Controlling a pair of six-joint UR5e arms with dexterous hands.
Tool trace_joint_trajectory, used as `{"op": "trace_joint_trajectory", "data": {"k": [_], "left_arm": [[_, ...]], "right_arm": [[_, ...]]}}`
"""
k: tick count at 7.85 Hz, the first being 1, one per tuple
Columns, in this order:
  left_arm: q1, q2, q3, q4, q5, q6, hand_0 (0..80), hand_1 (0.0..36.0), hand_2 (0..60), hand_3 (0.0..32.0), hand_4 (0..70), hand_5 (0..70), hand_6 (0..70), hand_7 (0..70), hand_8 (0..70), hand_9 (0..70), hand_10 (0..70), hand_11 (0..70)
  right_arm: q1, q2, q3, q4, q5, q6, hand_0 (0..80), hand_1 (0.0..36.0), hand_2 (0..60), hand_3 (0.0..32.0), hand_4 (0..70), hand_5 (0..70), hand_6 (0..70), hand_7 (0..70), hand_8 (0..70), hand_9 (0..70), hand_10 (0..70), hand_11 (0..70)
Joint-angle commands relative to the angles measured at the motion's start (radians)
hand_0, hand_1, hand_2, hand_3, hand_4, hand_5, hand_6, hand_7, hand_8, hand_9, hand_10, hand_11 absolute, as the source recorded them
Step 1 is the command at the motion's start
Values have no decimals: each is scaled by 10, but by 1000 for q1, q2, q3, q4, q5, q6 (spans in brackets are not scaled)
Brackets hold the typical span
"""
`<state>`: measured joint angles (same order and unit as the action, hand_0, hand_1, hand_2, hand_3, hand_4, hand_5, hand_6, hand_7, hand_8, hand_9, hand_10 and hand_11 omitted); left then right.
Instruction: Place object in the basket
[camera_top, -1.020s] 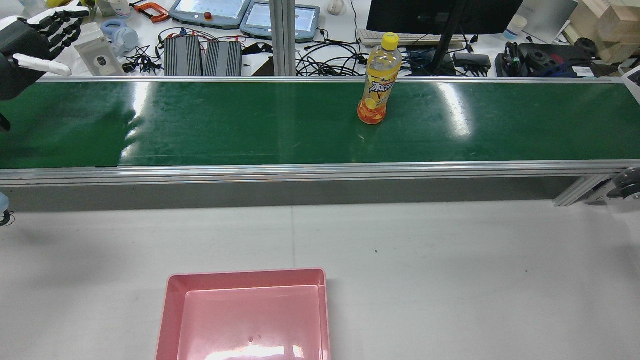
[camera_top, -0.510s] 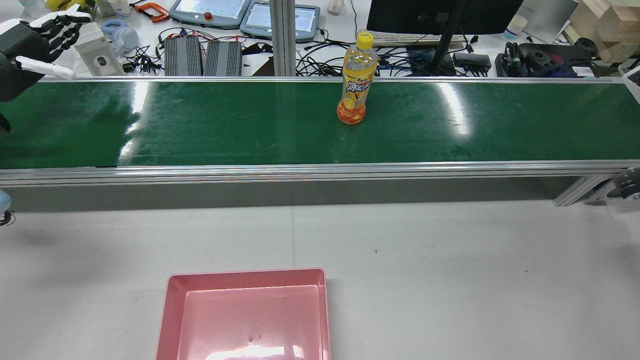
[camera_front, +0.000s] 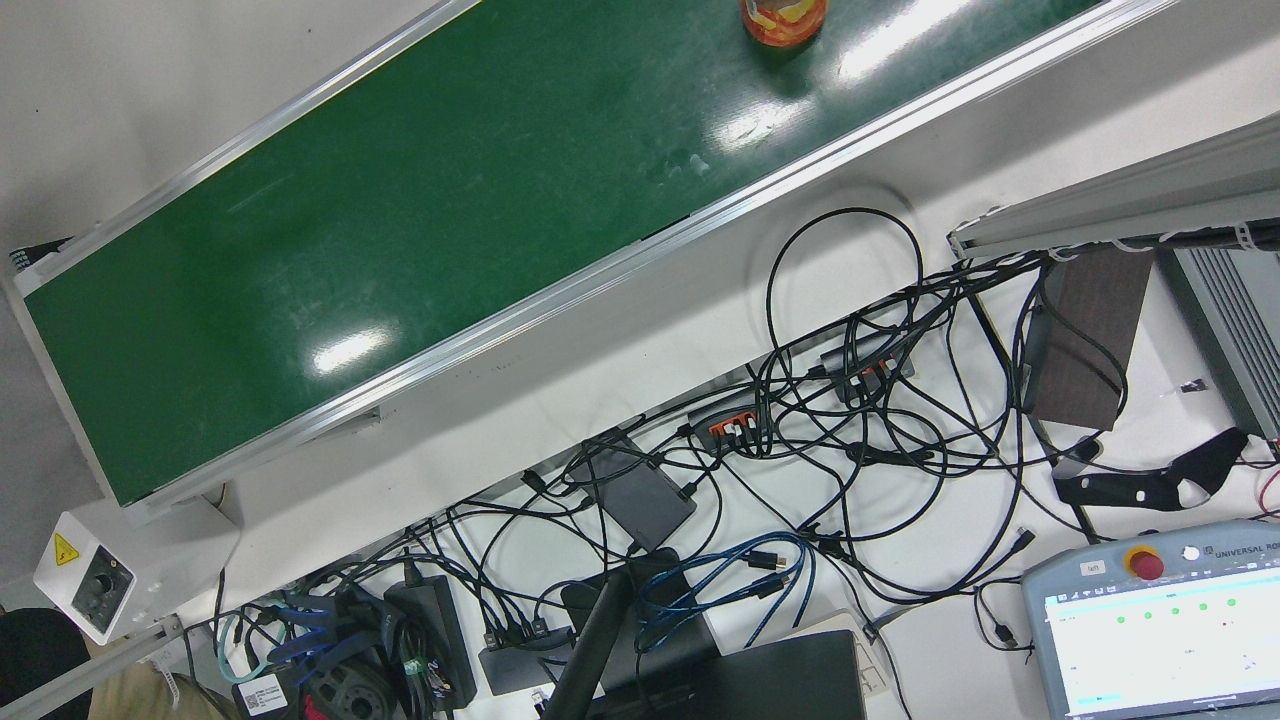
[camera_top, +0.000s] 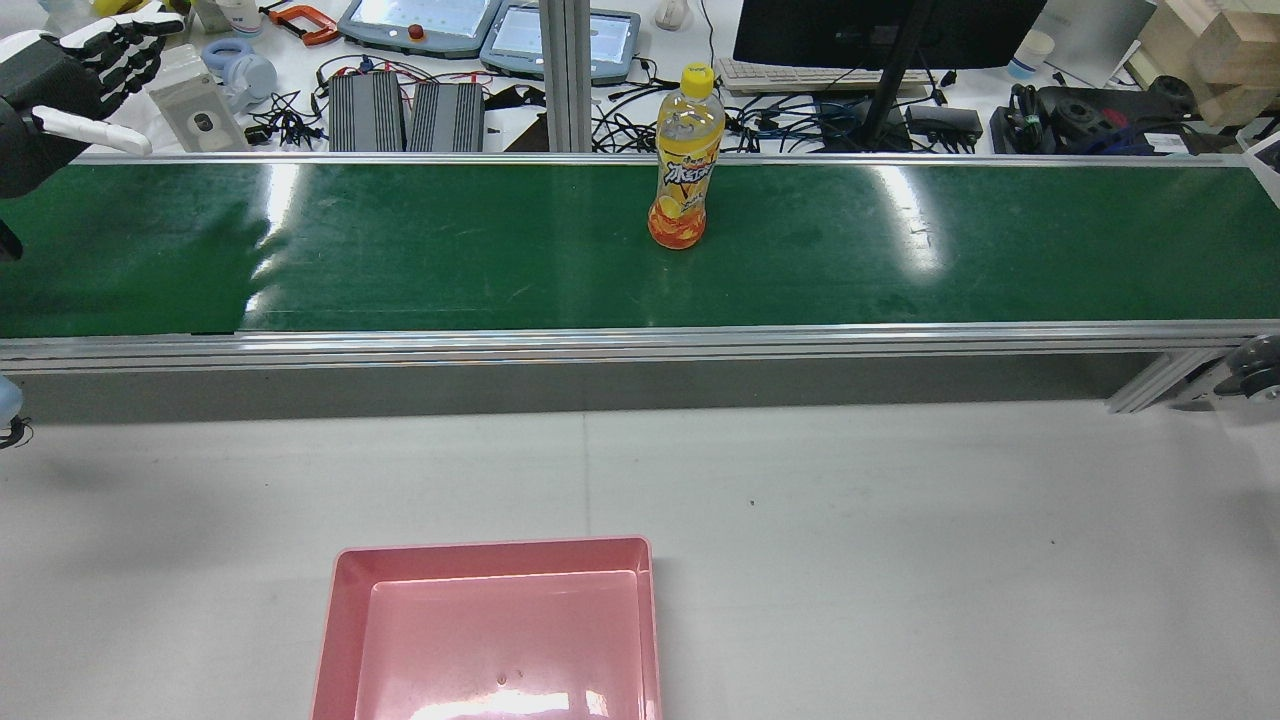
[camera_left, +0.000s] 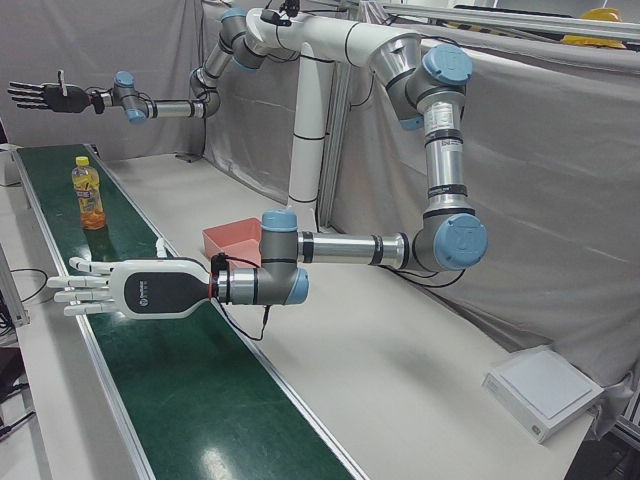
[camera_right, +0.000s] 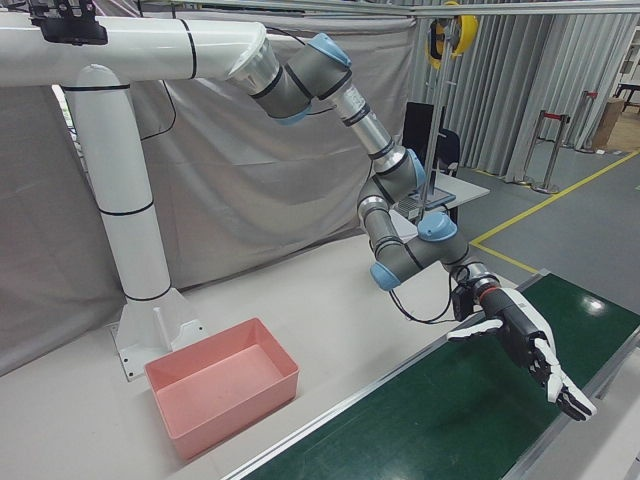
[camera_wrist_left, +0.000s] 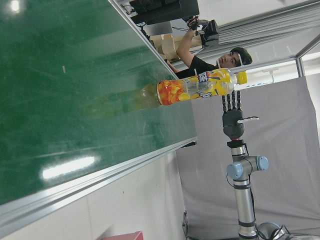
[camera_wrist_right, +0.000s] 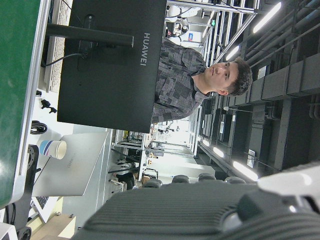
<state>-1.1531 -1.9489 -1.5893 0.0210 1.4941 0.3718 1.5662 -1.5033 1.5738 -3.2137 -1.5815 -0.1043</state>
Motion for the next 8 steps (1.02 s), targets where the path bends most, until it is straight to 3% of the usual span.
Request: {"op": "trace_joint_trajectory", "data": {"k": [1,5,8], "left_arm": [[25,-42,11,11,0,21,559,178,0,0,109,240,0,34,34,12,0,5],[81,-76,31,36,-2,32,552,181,0,0,102,268,0,39,26,5,0,4],[81,-81,58,27,-2,33,539,168,0,0,79,227,0,38,23,2,0,3]], "right_arm": [[0,0,0,0,0,0,0,0,0,0,0,0,0,0,0,0,0,0],[0,0,0,0,0,0,0,0,0,0,0,0,0,0,0,0,0,0],[0,0,0,0,0,0,0,0,0,0,0,0,0,0,0,0,0,0]]}}
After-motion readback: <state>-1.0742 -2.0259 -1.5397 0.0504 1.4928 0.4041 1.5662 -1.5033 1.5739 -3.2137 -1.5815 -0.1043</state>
